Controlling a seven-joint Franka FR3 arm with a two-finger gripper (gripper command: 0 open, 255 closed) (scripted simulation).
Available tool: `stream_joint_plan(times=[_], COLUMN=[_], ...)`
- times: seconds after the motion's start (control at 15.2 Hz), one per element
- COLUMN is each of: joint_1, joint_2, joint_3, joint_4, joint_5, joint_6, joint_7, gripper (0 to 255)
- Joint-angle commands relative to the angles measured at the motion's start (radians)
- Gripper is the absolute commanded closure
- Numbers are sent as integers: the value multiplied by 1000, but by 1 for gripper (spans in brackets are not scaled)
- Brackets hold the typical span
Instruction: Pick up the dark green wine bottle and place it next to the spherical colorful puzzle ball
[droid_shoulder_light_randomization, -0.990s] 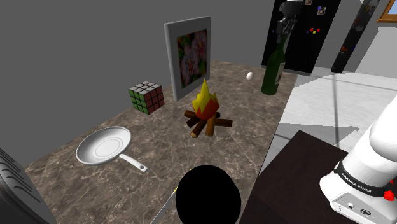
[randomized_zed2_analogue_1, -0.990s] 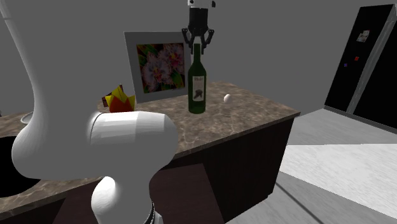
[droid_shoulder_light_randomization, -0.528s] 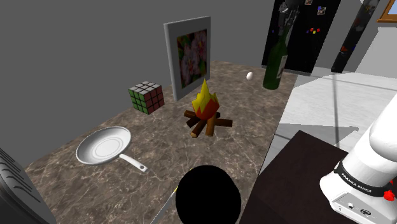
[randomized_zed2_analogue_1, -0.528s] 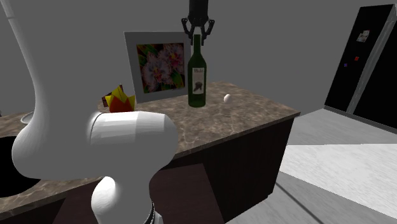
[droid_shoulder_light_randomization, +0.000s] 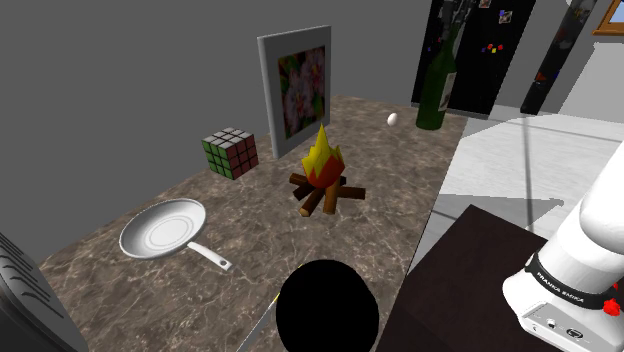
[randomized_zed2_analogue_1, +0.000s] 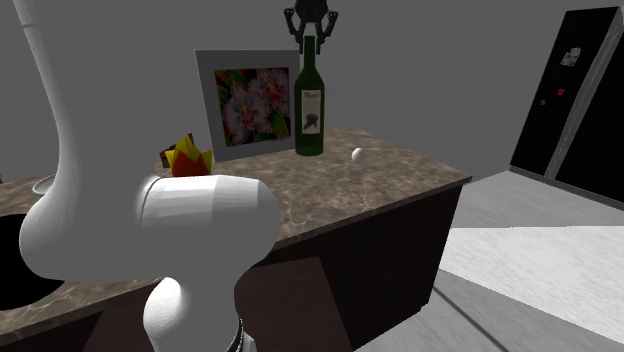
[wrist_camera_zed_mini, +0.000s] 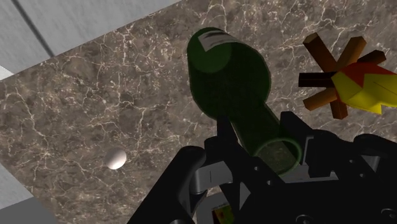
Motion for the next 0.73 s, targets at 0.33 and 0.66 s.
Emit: stream_joint_plan(times=[0.33, 0.66], joint_1=[-23, 11], joint_2=[65, 12], joint_3=[-12, 5], joint_4=[176, 162], joint_5=[34, 7], joint_6=[-120, -149], joint_7=[-14, 31], gripper=[255, 255])
